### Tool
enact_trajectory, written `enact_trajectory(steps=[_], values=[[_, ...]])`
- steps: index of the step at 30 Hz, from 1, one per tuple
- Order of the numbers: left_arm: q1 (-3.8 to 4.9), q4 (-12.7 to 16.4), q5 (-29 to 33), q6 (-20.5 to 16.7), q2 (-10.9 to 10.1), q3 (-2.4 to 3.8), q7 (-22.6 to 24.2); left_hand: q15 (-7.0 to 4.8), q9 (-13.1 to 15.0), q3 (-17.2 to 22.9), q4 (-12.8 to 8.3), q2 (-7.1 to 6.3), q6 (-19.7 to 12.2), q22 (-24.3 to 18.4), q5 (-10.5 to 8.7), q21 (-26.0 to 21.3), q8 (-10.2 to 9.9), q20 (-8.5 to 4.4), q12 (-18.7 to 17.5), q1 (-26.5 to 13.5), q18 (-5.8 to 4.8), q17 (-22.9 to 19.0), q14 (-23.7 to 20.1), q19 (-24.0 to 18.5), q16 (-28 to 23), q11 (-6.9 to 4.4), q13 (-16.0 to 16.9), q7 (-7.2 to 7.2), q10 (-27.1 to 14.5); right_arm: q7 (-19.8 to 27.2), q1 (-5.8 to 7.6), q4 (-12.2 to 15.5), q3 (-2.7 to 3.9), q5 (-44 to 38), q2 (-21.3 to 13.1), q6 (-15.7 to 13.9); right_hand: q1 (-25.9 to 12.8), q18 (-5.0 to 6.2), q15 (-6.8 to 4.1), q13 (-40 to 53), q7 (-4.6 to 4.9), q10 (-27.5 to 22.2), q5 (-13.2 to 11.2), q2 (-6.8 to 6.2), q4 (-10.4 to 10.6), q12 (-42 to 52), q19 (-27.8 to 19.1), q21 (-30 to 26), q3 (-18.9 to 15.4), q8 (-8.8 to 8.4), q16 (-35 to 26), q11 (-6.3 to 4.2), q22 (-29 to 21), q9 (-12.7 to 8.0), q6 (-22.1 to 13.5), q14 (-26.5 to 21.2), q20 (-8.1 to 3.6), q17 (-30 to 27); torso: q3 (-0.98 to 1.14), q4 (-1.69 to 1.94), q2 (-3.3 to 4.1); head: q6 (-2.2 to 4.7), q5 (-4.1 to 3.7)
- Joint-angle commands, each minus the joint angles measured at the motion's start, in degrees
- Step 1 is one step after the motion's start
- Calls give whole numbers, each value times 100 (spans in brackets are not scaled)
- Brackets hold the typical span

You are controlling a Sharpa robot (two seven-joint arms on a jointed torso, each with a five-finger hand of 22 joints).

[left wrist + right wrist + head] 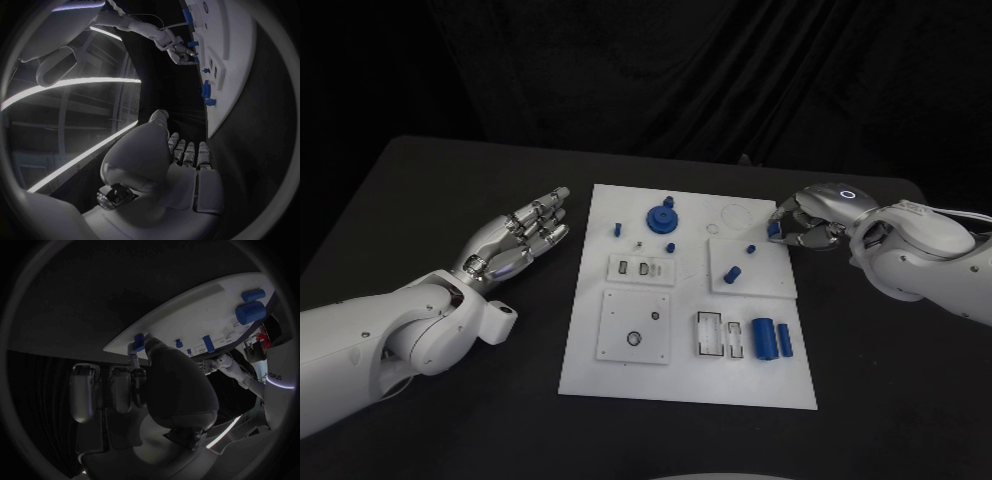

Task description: Assemble the parts on the task board

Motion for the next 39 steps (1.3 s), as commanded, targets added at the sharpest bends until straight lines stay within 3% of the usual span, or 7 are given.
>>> enact_trajectory(steps=[1,9,18,24,29,33,39], values=[[4,-2,-40,97,13,4,351,36,1,22,4,-3,-40,-7,35,-20,18,42,17,64,6,-10,-3,-5,-21,35,2,11,-1,-131,-17,-7,2,-12,11,-12,42,11,49,1508,0,608,-23,87,-17,15,405,-38,24,65,-16,30,1372,66,118,531,53,1143,1,-10,-1,-7,18],[3,-7,-40,108,12,4,345,41,0,29,0,0,-48,-7,34,-20,17,51,15,64,9,-10,-3,-5,-21,39,2,22,-2,-84,-17,23,2,-12,27,-170,148,13,39,1508,-31,608,-32,264,-210,15,403,-48,27,265,-10,12,1371,318,438,530,48,1139,6,-4,0,-6,25],[2,-2,-40,108,-6,4,342,41,0,29,0,1,-49,-7,34,-20,17,52,15,64,9,-10,-3,-5,-21,39,2,23,-2,-65,-9,193,7,-12,6,-482,152,10,31,1508,-46,608,-34,284,-269,15,408,-40,-1,322,-8,1,1374,412,523,529,42,1137,1,0,0,10,31],[2,5,-40,105,-12,4,339,45,0,35,-2,5,-51,-7,34,-20,17,57,17,64,11,-10,-3,-5,-21,45,2,23,-2,-130,159,494,10,-12,11,-592,152,10,32,1508,-34,608,-35,276,-284,15,409,-39,-13,332,-10,4,1375,434,538,529,41,1134,3,-10,-1,18,34],[1,8,-40,101,-6,4,334,45,0,35,-2,5,-51,-7,34,-20,17,57,17,64,11,-10,-3,-5,-21,45,2,23,-2,-204,318,819,11,-12,118,-544,154,9,34,1508,-27,608,-34,273,-296,15,410,-37,-18,337,-4,9,1375,446,545,530,41,1141,3,-8,-2,5,13],[1,12,-40,98,3,4,332,45,0,35,-2,5,-51,-7,34,-20,17,57,17,64,11,-10,-3,-5,-21,45,2,23,-2,-217,367,1026,12,-12,313,-418,158,11,36,1508,-25,608,-34,272,-307,15,408,-42,-21,341,-6,13,1374,457,551,529,42,1137,0,-8,-4,15,16],[1,21,-40,93,7,4,324,48,1,40,-4,8,-47,-7,34,-20,17,62,20,65,13,-10,-3,-5,-21,48,3,24,-1,-185,263,1188,11,-16,745,-179,158,13,40,1508,-18,608,-34,277,-321,15,404,-49,-25,347,-10,18,1371,471,559,528,43,1131,-4,-4,-3,-14,10]])
